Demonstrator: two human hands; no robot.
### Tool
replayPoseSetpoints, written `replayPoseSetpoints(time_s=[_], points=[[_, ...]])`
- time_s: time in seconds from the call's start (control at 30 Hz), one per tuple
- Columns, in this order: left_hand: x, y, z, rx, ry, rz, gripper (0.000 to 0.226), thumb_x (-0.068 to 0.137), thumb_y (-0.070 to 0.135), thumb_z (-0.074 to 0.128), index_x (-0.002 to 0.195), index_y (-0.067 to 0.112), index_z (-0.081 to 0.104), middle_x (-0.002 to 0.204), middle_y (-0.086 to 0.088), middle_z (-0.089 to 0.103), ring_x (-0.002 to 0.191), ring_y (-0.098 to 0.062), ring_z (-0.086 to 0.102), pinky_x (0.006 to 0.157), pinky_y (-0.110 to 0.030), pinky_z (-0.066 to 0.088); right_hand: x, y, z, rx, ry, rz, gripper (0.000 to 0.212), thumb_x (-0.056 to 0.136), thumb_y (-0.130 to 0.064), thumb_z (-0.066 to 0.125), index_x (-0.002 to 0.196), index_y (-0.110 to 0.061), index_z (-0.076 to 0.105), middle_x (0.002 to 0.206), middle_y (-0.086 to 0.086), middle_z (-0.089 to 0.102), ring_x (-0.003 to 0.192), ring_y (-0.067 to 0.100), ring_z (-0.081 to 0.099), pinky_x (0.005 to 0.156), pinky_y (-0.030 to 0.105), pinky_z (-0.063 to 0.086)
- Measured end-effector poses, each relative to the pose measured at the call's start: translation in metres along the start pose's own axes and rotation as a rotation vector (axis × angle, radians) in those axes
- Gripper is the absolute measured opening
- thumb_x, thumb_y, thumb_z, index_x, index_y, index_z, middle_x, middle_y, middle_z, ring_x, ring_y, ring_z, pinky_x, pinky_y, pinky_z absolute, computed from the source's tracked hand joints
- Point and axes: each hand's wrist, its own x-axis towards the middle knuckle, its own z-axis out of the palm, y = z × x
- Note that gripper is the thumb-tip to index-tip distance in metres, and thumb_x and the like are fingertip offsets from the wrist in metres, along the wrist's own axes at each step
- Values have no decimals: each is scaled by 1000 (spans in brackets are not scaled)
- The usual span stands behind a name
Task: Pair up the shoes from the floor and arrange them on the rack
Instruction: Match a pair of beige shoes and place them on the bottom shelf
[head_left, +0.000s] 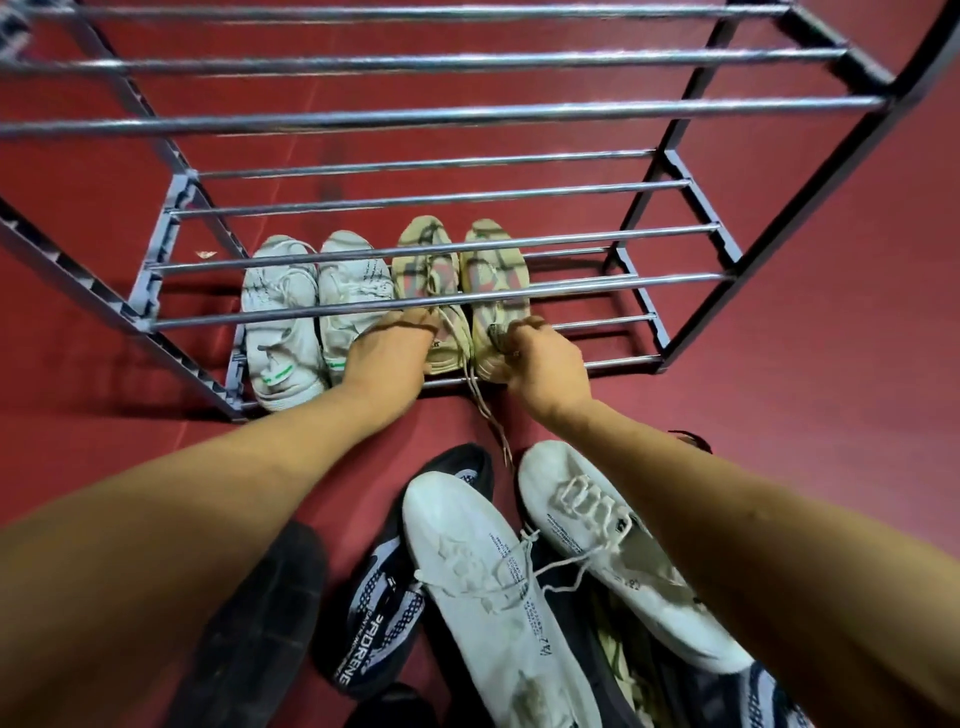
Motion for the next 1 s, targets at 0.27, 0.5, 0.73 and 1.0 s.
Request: replayPoseSetpoints(time_s=[0.27,0.5,0.73,1.0], points=[[-3,2,5,185,-32,4,23,90,5,56,113,11,57,145,-5,50,121,-36,56,87,-45,52,-10,17,-8,-106,-148,15,71,77,-51,71,134,-18,47,143,6,48,116,37,53,96,44,49],[-8,-9,4,190,-58,-35,13,90,7,59,103,9,60,146,-5,50,115,-39,59,84,-48,53,-18,-3,-6,-6,-148,-165,31,86,-25,67,110,-12,52,114,11,50,89,41,60,72,43,51],[-7,-1,7,202,-52,-52,24,94,24,60,109,6,63,144,-8,53,114,-40,59,87,-46,51,-12,8,-21,87,-223,84,84,66,-53,82,135,-25,43,136,11,42,108,36,61,96,46,52],[-13,-3,9,184,-6,-28,30,95,29,59,116,8,64,149,-5,50,119,-39,57,89,-45,50,10,-7,-3,125,-6,75,30,78,-41,61,98,-18,60,135,8,45,88,36,67,86,36,55]])
